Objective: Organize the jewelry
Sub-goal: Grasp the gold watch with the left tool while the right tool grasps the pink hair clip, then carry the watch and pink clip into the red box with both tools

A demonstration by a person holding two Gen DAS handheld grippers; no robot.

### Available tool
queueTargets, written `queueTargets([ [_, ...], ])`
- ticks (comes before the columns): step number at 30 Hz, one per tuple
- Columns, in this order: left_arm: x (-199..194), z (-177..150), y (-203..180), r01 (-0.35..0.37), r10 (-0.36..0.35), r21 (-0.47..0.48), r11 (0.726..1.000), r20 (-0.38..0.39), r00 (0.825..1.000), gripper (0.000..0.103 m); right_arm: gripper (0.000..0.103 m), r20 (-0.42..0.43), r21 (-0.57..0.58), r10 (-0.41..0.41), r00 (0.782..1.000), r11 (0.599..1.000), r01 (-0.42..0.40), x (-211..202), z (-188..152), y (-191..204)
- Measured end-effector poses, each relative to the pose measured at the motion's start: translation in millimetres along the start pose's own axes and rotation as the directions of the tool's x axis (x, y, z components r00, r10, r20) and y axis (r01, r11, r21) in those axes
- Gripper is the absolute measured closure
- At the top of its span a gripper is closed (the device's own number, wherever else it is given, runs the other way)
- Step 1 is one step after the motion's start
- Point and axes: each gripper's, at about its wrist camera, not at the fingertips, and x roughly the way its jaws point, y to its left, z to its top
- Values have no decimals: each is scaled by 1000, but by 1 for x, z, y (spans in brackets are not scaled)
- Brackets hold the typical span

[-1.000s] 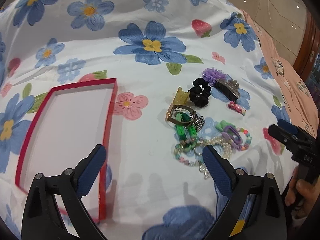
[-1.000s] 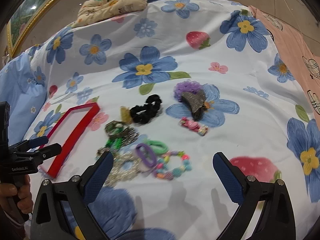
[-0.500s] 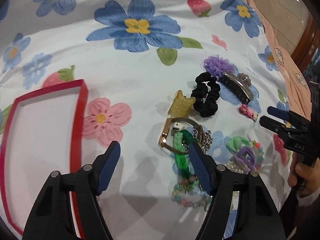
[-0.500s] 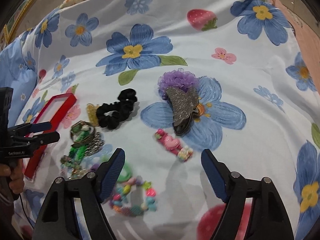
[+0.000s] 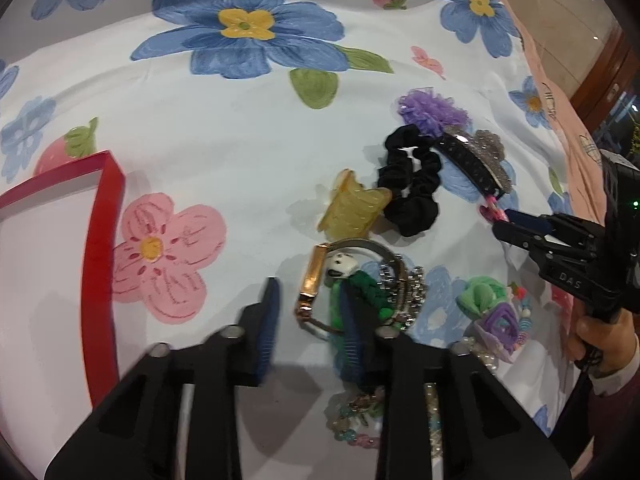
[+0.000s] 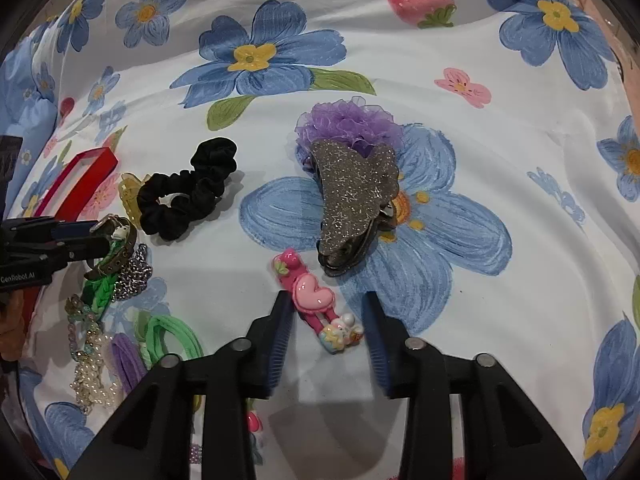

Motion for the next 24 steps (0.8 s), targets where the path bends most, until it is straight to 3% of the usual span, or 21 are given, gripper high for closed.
queueTargets([
  [1, 0, 0, -2, -3, 3, 6, 1000, 2, 1000, 87, 79, -2, 0, 2, 1000, 1000, -2, -1, -1, 1],
  [3, -2, -1, -5, -9, 9, 18, 1000, 7, 1000, 94, 84, -3, 6, 19, 1000, 1000, -19, -3, -3, 5],
  [16, -47, -26, 8, 30, -25, -50, 998, 84, 996, 95, 84, 94, 66, 140, 986, 987, -146, -40, -5, 42],
  [24, -79, -45, 31, 23, -9, -112, 993, 131, 991, 95, 84, 108, 25, 212, 971, 976, -216, -48, -1, 87],
])
